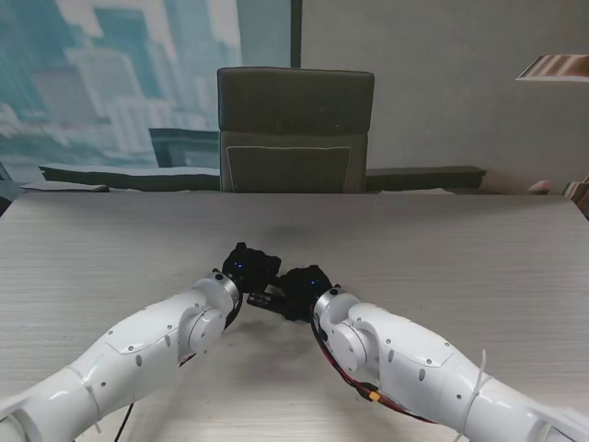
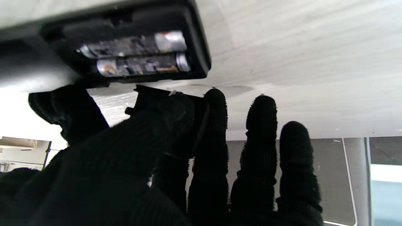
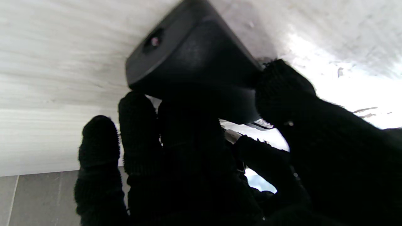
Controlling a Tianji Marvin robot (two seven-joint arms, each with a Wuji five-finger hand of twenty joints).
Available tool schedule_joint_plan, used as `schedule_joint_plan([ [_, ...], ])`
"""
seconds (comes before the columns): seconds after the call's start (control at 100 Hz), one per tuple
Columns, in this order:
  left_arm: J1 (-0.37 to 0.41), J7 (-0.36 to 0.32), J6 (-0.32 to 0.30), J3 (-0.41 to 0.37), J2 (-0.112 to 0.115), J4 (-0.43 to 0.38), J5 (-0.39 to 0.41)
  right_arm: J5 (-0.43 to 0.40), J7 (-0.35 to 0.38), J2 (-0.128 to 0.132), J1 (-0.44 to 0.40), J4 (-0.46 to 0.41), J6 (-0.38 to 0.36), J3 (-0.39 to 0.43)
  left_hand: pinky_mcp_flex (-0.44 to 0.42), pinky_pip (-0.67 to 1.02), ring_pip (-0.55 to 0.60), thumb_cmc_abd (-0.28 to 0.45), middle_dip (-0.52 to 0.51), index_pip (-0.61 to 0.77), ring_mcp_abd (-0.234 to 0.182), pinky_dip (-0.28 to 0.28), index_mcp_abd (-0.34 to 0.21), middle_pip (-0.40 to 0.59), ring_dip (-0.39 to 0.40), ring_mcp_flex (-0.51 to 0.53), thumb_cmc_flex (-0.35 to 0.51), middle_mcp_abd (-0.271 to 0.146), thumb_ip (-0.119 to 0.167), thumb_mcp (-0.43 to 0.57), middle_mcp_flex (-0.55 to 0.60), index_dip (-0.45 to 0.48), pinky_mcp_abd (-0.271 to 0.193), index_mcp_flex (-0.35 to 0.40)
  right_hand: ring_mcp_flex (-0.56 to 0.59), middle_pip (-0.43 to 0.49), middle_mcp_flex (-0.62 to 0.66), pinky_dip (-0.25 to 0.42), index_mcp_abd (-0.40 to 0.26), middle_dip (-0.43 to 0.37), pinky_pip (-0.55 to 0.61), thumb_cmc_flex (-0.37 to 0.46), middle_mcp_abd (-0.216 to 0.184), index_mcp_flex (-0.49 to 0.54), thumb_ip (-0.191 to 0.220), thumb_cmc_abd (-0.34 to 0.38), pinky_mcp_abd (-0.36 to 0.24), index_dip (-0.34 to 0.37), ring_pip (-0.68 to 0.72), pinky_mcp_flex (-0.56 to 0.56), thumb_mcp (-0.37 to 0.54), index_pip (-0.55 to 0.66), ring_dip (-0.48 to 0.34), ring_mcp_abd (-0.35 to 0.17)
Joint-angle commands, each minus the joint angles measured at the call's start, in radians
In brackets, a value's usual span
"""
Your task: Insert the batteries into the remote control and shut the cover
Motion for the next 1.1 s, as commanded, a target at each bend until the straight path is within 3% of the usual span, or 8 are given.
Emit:
schedule_joint_plan([
  [0.0,0.001,-0.021,-0.001,0.002,0.004,-0.004,0.003,0.003,0.038,-0.001,-0.036,0.031,-0.005,-0.022,-0.021,-0.019,-0.012,0.004,-0.001,-0.005,-0.018,-0.015,-0.018,-0.025,-0.001,-0.014,0.047,-0.022,-0.017,0.005,-0.001,0.009,-0.018,-0.021,-0.015,0.021,-0.012,-0.004,-0.252,-0.014,0.01,0.094,-0.028,0.107,0.049,0.044,0.02,-0.027,-0.001,-0.009,0.103,-0.016,-0.001,-0.012],
  [0.85,0.051,-0.062,0.011,-0.044,0.042,-0.045,0.064,-0.002,0.052,0.004,-0.037,0.013,0.006,-0.021,-0.038,-0.047,-0.04,-0.005,-0.01,-0.031,-0.029,-0.031,-0.034,-0.06,-0.011,-0.026,0.054,-0.031,-0.018,0.009,-0.01,0.001,-0.021,-0.02,-0.018,0.022,-0.012,-0.003,-0.252,-0.012,0.01,0.088,-0.03,0.106,0.051,0.05,0.02,-0.028,-0.003,-0.01,0.1,-0.015,-0.001,-0.012],
  [0.95,0.056,-0.073,-0.006,-0.05,0.046,-0.047,0.061,-0.002,0.052,0.004,-0.037,0.013,0.006,-0.021,-0.058,-0.075,-0.068,-0.023,-0.014,-0.085,-0.032,-0.046,-0.035,-0.102,-0.023,-0.043,0.025,-0.028,-0.016,0.023,-0.033,-0.019,-0.02,-0.021,-0.017,0.022,-0.012,-0.003,-0.251,-0.012,0.011,0.088,-0.029,0.106,0.051,0.051,0.021,-0.028,-0.003,-0.011,0.1,-0.015,0.0,-0.012],
  [1.09,0.064,-0.085,-0.024,-0.055,0.055,-0.058,0.073,-0.003,0.052,0.003,-0.036,0.015,0.008,-0.022,-0.07,-0.092,-0.088,-0.032,-0.058,-0.147,-0.037,-0.057,-0.023,-0.065,-0.031,-0.055,-0.021,-0.025,-0.013,0.051,-0.082,-0.018,-0.021,-0.023,-0.018,0.021,-0.013,-0.002,-0.252,-0.012,0.011,0.088,-0.03,0.106,0.051,0.052,0.021,-0.028,-0.003,-0.011,0.099,-0.015,0.0,-0.012],
])
